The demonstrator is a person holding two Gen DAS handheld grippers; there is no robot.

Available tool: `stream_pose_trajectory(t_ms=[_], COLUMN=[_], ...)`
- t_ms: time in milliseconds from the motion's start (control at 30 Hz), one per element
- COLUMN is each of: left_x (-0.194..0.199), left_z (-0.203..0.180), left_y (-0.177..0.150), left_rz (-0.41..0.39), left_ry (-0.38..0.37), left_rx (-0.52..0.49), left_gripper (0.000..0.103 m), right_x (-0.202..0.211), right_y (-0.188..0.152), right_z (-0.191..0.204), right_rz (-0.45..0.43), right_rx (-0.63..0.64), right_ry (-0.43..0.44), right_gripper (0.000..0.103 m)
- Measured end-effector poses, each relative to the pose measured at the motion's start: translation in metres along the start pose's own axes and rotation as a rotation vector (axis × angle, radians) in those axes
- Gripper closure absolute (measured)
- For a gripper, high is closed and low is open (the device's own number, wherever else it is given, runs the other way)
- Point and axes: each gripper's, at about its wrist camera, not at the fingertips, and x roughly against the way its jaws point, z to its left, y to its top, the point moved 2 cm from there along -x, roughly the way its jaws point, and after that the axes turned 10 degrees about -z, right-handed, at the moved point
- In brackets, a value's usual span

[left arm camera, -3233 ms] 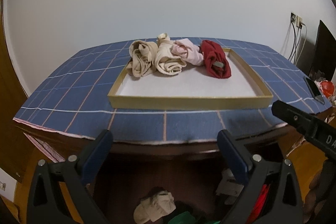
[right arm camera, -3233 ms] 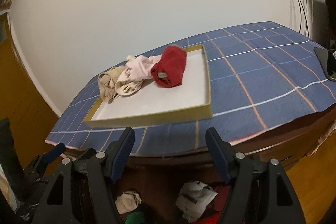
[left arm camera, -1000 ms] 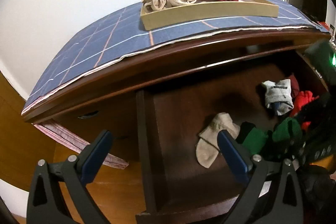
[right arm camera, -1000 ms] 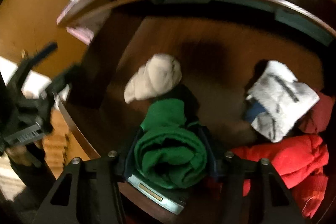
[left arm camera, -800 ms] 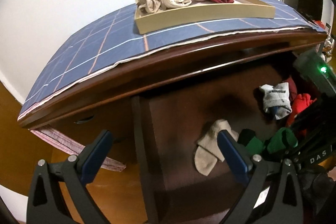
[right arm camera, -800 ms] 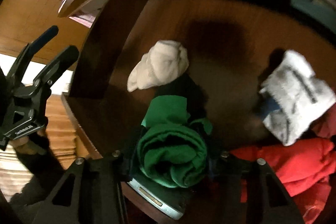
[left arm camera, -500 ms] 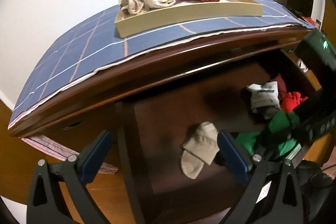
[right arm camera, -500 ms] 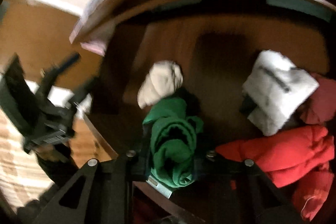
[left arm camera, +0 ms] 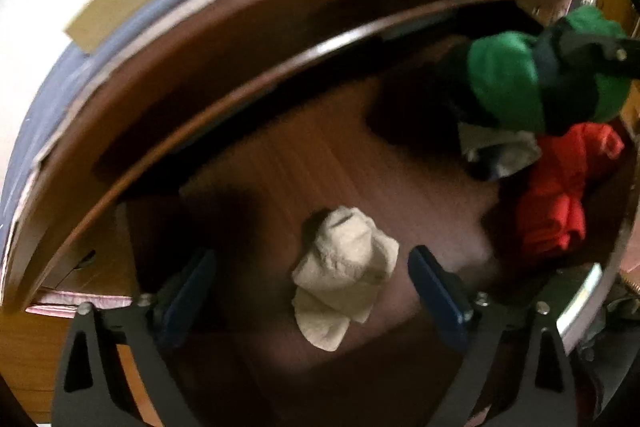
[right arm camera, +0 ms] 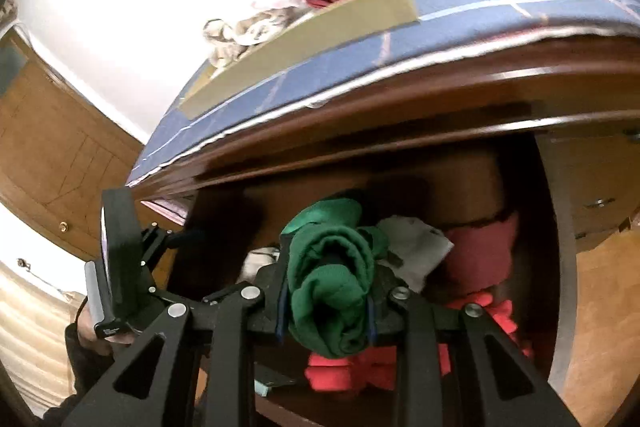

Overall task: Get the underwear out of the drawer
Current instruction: 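Grasp the beige sock with the left tool while the right tool grasps the green sock, then lift both socks out of the drawer and carry them over the box lid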

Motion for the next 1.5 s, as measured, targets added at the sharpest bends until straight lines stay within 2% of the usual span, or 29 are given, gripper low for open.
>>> stream_pose_trajectory(t_ms=[133, 267, 367, 433, 533, 633, 700, 867, 1000, 1067, 1100, 1200, 1233, 1367, 1500], left_x=[-0.018, -0.027, -0.036, -0.044, -0.046, -0.047, -0.042, -0.025, 0.003, 0.022, 0.031, 0.052, 0.051, 0.065, 0.079], left_z=[-0.01, -0.019, -0.022, -0.024, -0.016, -0.007, -0.005, 0.003, 0.009, 0.006, 0.005, 0.004, 0.005, 0.013, 0.014], left_y=[-0.003, -0.005, -0.005, -0.007, -0.006, -0.005, -0.006, -0.013, -0.022, -0.025, -0.026, -0.026, -0.018, -0.02, -0.016], left_rz=[0.08, 0.121, 0.17, 0.214, 0.224, 0.21, 0.181, 0.104, 0.009, -0.046, -0.076, -0.149, -0.17, -0.236, -0.289], left_ry=[0.013, 0.017, 0.013, -0.001, -0.06, -0.088, -0.097, -0.145, -0.194, -0.221, -0.229, -0.247, -0.258, -0.285, -0.259], left_rx=[-0.066, -0.122, -0.148, -0.166, -0.119, -0.071, -0.036, 0.068, 0.162, 0.21, 0.233, 0.274, 0.289, 0.372, 0.408], left_gripper=[0.015, 0.02, 0.026, 0.045, 0.058, 0.063, 0.066, 0.069, 0.069, 0.069, 0.069, 0.069, 0.069, 0.069, 0.069], right_x=[0.0, 0.011, 0.013, 0.015, 0.025, 0.031, 0.028, -0.014, -0.044, -0.053, -0.053, -0.043, -0.037, -0.005, 0.019], right_y=[-0.011, -0.025, -0.031, -0.031, -0.025, -0.019, -0.016, -0.025, -0.038, -0.043, -0.043, -0.034, -0.031, -0.024, -0.014], right_z=[-0.01, -0.022, -0.024, -0.026, -0.022, -0.013, -0.009, 0.001, -0.004, -0.012, -0.014, -0.019, -0.022, -0.032, -0.048], right_rz=[0.018, 0.075, 0.125, 0.138, 0.114, 0.082, 0.094, 0.22, 0.335, 0.382, 0.378, 0.34, 0.319, 0.207, 0.078], right_rx=[0.084, 0.165, 0.195, 0.202, 0.229, 0.287, 0.308, 0.39, 0.459, 0.435, 0.422, 0.334, 0.289, 0.11, -0.141], right_ry=[-0.071, -0.126, -0.134, -0.133, -0.133, -0.136, -0.118, -0.119, -0.167, -0.162, -0.157, -0.142, -0.118, -0.009, 0.147], right_gripper=[0.073, 0.073, 0.068, 0.064, 0.059, 0.058, 0.051, 0.049, 0.049, 0.049, 0.051, 0.07, 0.07, 0.071, 0.071])
